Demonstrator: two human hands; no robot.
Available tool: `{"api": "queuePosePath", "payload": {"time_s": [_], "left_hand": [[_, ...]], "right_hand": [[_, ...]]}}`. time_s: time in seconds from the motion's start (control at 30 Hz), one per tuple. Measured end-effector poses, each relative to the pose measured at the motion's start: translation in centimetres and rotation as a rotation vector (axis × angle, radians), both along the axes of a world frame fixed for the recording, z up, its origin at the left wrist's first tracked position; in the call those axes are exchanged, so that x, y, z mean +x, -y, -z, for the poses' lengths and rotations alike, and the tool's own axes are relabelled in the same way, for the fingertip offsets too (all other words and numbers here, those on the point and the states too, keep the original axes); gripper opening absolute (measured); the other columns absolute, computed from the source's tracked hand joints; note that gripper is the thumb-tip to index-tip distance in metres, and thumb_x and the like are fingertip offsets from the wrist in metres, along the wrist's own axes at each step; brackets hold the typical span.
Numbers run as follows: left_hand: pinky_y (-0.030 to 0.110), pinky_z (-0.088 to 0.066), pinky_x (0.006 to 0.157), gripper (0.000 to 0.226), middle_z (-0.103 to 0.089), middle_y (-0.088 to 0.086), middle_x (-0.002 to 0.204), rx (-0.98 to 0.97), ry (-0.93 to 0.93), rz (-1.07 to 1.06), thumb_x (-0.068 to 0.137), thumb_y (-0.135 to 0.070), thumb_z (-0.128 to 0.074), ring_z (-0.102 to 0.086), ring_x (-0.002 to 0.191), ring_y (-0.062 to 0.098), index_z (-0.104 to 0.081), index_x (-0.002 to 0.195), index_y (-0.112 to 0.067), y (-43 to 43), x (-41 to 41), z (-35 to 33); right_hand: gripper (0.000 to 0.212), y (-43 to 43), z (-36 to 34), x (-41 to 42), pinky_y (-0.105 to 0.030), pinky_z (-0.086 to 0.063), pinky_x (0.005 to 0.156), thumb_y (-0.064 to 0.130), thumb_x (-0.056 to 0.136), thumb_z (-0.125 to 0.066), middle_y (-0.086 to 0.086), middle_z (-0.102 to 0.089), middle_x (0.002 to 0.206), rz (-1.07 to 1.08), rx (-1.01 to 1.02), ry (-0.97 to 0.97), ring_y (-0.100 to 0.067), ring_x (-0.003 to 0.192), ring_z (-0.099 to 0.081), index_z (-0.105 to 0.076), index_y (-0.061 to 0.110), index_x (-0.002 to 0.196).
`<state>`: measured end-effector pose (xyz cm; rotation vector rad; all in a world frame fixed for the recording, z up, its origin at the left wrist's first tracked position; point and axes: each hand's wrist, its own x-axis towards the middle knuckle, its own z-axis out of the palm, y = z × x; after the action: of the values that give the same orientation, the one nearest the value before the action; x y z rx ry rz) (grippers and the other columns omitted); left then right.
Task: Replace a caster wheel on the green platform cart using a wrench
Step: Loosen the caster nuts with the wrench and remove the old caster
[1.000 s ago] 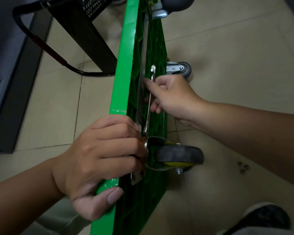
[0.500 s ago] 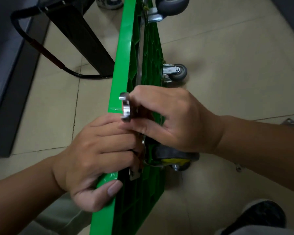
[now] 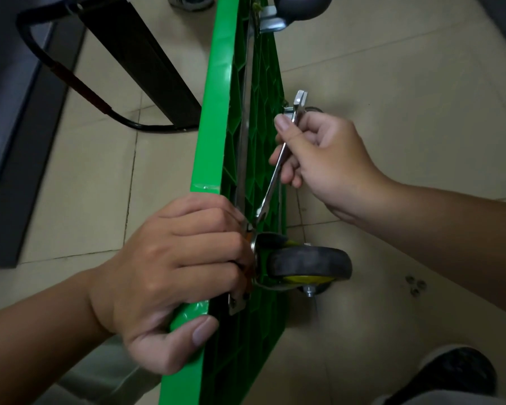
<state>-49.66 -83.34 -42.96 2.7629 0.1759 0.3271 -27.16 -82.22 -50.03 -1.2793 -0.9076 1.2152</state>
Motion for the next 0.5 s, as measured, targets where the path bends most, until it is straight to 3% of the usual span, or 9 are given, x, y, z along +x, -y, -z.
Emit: {"api": "queuePosePath", "payload": {"time_s": [0.13, 0.23, 0.33, 0.43, 0.5], "left_hand": [[0.048, -0.047, 0.095, 0.026, -0.068, 0.007, 0.088, 0.0, -0.087, 0.013, 0.076, -0.031, -0.056, -0.065, 0.087, 0.033, -0.074, 0.078, -0.012, 0.0, 0.1, -0.7], [0.048, -0.043, 0.104, 0.019, -0.065, 0.002, 0.094, -0.02, -0.238, -0.023, 0.084, -0.032, -0.06, -0.062, 0.095, 0.028, -0.072, 0.084, -0.018, 0.3, 0.4, -2.2], [0.049, -0.031, 0.122, 0.019, -0.061, -0.006, 0.11, 0.01, -0.308, -0.196, 0.093, -0.045, -0.063, -0.057, 0.119, 0.018, -0.072, 0.096, -0.028, 2.3, 0.4, -3.7], [0.068, -0.026, 0.12, 0.05, -0.04, -0.001, 0.153, 0.008, -0.368, -0.565, 0.086, -0.066, -0.061, -0.027, 0.156, 0.027, -0.062, 0.127, -0.037, 5.8, 0.4, -4.1], [0.069, -0.035, 0.108, 0.071, -0.013, -0.003, 0.17, -0.041, -0.43, -0.75, 0.077, -0.073, -0.06, -0.024, 0.156, 0.029, -0.049, 0.141, -0.046, 7.3, 0.7, -4.3]], "right_hand": [[0.024, -0.2, 0.2, -0.3, -0.02, -0.044, 0.041, 0.027, 0.105, -0.057, 0.0, -0.07, 0.061, 0.014, -0.011, -0.038, -0.011, 0.044, -0.059, -0.06, 0.008, 0.09], [0.023, -0.1, 0.0, -0.5, -0.021, -0.045, 0.042, 0.026, 0.105, -0.057, -0.001, -0.07, 0.062, 0.007, -0.006, -0.059, -0.012, 0.045, -0.061, -0.059, 0.008, 0.091], [0.022, 0.2, -0.2, -0.7, -0.021, -0.046, 0.042, 0.025, 0.105, -0.056, -0.002, -0.069, 0.062, 0.003, 0.012, -0.077, -0.013, 0.046, -0.061, -0.059, 0.008, 0.091], [0.022, 0.7, -0.4, -0.6, -0.022, -0.047, 0.044, 0.025, 0.106, -0.055, -0.001, -0.069, 0.064, -0.006, 0.022, -0.085, -0.013, 0.048, -0.062, -0.06, 0.009, 0.092], [0.021, 0.9, -0.4, -0.6, -0.022, -0.048, 0.045, 0.025, 0.106, -0.055, -0.001, -0.069, 0.064, -0.01, 0.023, -0.088, -0.014, 0.049, -0.063, -0.059, 0.01, 0.093]]}}
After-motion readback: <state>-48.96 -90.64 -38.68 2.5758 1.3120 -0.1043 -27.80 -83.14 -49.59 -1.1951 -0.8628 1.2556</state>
